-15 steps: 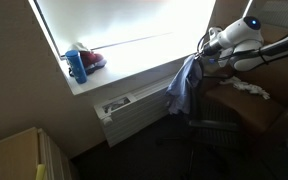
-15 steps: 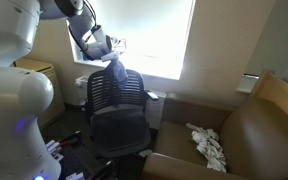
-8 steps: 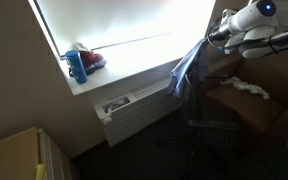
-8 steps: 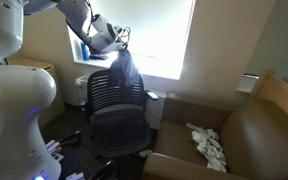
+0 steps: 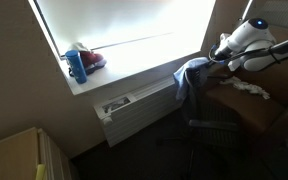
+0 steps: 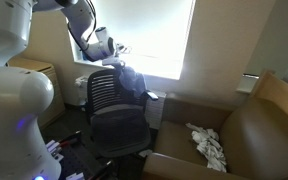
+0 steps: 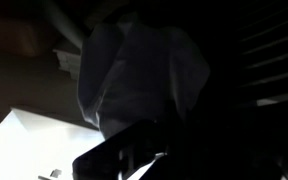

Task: Move the blue cloth to the right

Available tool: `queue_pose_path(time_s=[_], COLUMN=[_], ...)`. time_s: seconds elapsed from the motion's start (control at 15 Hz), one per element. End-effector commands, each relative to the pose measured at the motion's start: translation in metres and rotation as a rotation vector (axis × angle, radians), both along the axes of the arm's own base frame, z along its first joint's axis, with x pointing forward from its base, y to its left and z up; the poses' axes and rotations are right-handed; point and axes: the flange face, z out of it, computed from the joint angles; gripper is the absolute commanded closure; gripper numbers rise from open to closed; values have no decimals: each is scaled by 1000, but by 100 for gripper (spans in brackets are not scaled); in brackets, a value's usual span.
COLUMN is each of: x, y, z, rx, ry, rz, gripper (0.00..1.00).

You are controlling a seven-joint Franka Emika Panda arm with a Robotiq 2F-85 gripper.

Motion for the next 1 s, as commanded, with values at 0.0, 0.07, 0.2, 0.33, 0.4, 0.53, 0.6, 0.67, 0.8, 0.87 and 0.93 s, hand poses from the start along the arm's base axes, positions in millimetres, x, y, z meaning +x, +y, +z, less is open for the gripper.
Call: queue_pose_path(time_s=[0.0, 0.07, 0.2, 0.33, 0.4, 0.53, 0.6, 0.67, 0.8, 0.87, 0.93], x=[-10, -10, -7, -3, -2, -3, -4, -5, -10, -12, -14], y=[-11, -13, -19, -13, -14, -12, -11, -11, -14, -19, -27], z=[-7, -12, -18, -24, -24, -25, -25, -29, -39, -44, -51], rx=[4, 4, -5, -3, -4, -4, -4, -8, -15, -51, -94], ry=[194, 238, 319, 251, 248, 250, 251, 274, 355, 401, 434], rz=[-23, -38, -89, -75, -75, -73, -72, -76, -95, -131, -171], gripper=[99, 99, 99, 95, 90, 75, 72, 47, 39, 32, 27])
